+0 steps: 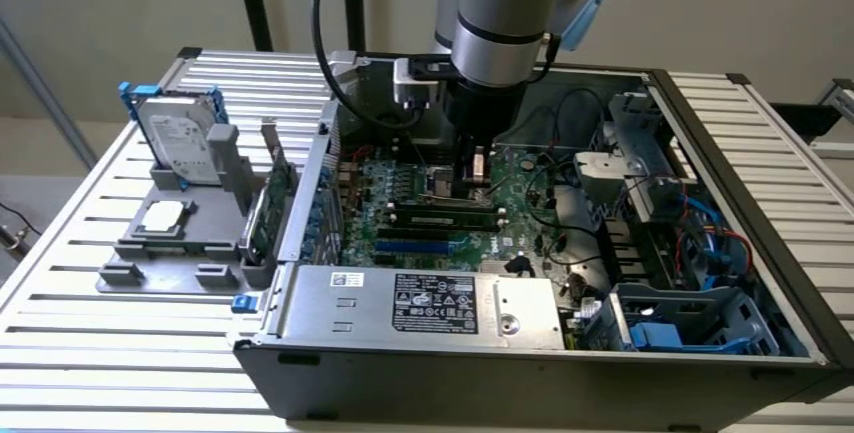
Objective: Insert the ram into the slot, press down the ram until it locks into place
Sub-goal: 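Press down the ram until it locks into place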
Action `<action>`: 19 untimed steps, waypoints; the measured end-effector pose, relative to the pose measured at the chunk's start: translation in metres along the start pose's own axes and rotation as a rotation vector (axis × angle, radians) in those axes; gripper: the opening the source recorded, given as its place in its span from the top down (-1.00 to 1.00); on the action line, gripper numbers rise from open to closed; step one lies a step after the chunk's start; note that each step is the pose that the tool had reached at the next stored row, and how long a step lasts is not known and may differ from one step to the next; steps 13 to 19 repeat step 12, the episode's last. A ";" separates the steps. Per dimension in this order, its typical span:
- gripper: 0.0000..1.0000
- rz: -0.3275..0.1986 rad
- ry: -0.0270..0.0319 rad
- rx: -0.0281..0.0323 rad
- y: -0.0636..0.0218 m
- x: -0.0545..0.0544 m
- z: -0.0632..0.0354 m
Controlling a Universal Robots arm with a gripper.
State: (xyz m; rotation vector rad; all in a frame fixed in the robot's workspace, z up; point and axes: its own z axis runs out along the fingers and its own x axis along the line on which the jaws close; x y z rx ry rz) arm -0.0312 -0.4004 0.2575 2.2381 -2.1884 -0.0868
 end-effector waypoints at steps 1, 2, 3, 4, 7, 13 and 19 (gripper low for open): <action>0.79 0.000 0.0000 0.0000 0.0000 0.000 0.0000; 0.79 0.000 0.0000 0.0000 0.0000 0.000 0.0000; 0.79 0.000 0.0000 0.0000 0.0000 0.000 0.0000; 0.79 0.000 0.0000 0.0000 0.0000 0.000 0.0000; 0.79 0.000 0.0000 0.0000 0.0000 0.000 0.0000; 0.79 0.000 0.0000 0.0000 0.0000 0.000 0.0000; 0.79 0.000 0.0000 0.0000 0.0000 0.000 0.0000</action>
